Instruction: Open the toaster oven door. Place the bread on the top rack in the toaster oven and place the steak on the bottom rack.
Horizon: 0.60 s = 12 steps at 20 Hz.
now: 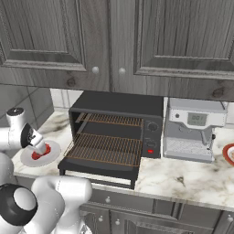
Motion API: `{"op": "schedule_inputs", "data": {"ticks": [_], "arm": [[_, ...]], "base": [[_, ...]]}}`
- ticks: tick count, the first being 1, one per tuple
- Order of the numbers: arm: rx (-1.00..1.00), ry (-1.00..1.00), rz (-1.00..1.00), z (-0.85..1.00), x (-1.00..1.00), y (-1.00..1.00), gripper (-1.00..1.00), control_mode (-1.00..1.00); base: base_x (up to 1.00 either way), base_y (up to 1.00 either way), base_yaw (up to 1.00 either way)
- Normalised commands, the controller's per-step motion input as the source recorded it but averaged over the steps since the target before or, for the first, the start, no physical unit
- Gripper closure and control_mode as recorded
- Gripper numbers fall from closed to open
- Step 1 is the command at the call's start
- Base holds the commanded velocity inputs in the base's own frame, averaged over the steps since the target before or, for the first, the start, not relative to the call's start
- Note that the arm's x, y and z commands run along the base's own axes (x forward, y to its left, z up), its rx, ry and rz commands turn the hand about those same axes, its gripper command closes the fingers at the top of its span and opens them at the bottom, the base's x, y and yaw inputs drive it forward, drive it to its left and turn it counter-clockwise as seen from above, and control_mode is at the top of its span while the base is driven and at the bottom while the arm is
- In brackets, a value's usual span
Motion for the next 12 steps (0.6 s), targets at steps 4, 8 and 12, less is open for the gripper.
{"op": "schedule_inputs", "data": {"ticks": [4,8,12], "arm": [[0.00,0.07,-0.02,-0.28,0.08,0.04,-1.00,-1.00],[-0.04,0.00,0.00,-0.24,0.11,0.05,-1.00,-1.00],[-0.06,-0.01,0.00,-0.18,0.12,0.06,-1.00,-1.00]], "base": [[0.00,0.00,0.00],[0.00,0.00,0.00],[0.00,0.00,0.00]]}}
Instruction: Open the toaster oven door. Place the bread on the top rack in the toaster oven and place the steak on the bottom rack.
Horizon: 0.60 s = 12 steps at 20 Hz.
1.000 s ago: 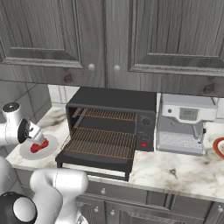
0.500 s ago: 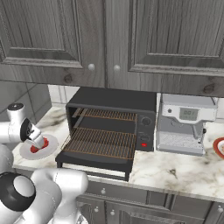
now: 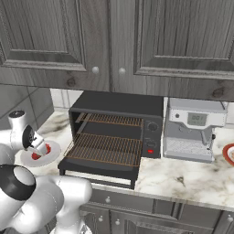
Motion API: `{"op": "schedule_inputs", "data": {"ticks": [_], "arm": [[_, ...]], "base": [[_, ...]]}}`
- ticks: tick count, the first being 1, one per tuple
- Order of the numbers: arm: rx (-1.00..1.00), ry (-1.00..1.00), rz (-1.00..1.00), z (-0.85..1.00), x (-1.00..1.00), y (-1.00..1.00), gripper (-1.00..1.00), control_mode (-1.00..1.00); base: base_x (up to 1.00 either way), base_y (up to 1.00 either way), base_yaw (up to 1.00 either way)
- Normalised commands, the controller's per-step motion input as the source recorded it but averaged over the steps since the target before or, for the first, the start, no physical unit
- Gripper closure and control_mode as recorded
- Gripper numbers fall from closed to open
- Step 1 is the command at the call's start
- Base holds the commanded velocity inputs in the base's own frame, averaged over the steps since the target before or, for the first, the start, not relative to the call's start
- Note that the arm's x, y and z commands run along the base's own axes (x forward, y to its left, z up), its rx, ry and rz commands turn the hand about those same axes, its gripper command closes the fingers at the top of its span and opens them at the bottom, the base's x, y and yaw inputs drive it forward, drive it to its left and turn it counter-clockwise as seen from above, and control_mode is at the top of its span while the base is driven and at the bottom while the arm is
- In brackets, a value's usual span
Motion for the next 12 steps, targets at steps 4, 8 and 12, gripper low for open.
{"op": "schedule_inputs", "data": {"ticks": [4,8,12], "arm": [[-0.04,0.00,0.00,-0.11,0.14,0.09,-1.00,-1.00],[0.00,0.00,0.00,-0.08,0.17,0.13,-1.00,-1.00],[0.00,0.00,0.00,-0.10,0.19,0.12,-1.00,-1.00]], "base": [[0.00,0.00,0.00],[0.00,0.00,0.00],[0.00,0.00,0.00]]}}
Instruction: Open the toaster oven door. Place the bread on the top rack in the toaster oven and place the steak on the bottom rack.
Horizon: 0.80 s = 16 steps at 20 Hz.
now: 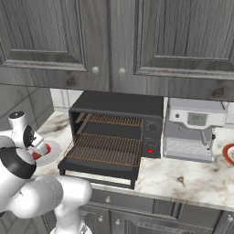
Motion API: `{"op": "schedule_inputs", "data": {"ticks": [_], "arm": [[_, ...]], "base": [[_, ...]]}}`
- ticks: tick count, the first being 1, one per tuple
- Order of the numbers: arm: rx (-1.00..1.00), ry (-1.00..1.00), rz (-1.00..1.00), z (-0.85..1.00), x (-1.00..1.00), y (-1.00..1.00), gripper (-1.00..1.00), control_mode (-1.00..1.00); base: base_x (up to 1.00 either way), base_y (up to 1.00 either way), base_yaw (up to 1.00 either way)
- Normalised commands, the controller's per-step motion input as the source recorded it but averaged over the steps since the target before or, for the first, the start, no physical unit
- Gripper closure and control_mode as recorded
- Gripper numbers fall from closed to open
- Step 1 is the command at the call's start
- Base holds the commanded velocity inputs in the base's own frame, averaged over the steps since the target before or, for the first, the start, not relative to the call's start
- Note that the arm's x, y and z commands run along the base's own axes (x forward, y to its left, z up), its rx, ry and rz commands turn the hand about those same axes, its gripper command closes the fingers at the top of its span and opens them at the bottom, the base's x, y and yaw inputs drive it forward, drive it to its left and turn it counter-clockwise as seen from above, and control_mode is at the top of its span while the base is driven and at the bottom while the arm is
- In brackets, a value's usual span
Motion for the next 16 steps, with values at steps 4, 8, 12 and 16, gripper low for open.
{"op": "schedule_inputs", "data": {"ticks": [4,8,12,16], "arm": [[0.00,0.00,-0.01,-0.18,0.06,0.13,-1.00,-1.00],[0.00,0.00,-0.01,-0.14,0.06,0.04,-1.00,-1.00],[0.00,0.00,-0.02,-0.11,0.03,0.02,-1.00,-1.00],[0.00,0.00,-0.01,-0.07,0.00,0.00,-1.00,-1.00]], "base": [[0.00,0.00,0.00],[0.00,0.00,0.00],[0.00,0.00,0.00],[0.00,0.00,0.00]]}}
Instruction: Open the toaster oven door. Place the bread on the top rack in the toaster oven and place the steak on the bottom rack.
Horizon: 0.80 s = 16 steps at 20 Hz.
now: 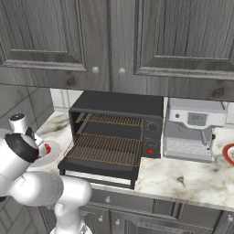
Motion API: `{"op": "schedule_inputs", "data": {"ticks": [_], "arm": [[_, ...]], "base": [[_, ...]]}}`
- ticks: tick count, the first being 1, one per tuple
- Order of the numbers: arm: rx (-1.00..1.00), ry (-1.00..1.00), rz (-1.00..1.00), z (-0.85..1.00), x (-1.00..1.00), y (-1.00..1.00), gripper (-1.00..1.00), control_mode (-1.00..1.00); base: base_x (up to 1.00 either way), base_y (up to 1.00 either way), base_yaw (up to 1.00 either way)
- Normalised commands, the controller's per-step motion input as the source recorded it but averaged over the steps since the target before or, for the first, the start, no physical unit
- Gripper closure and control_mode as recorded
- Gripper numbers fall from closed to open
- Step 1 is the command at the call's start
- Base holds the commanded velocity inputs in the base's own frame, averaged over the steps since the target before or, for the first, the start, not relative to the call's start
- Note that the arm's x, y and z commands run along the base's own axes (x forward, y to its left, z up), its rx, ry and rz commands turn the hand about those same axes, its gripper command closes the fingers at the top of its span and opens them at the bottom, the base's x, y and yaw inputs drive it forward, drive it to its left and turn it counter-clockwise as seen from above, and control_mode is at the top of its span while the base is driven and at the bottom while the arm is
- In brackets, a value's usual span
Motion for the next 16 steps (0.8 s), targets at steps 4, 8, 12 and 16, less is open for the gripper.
{"op": "schedule_inputs", "data": {"ticks": [4,8,12,16], "arm": [[0.00,0.00,-0.02,-0.06,0.00,0.00,-1.00,-1.00],[0.00,0.00,-0.02,-0.01,0.02,0.00,-1.00,-1.00],[0.00,0.00,-0.02,-0.04,0.00,0.00,-1.00,-1.00],[0.00,0.00,-0.02,-0.04,0.01,0.00,-1.00,-1.00]], "base": [[0.00,0.00,0.00],[0.00,0.00,0.00],[0.00,0.00,0.00],[0.00,0.00,0.00]]}}
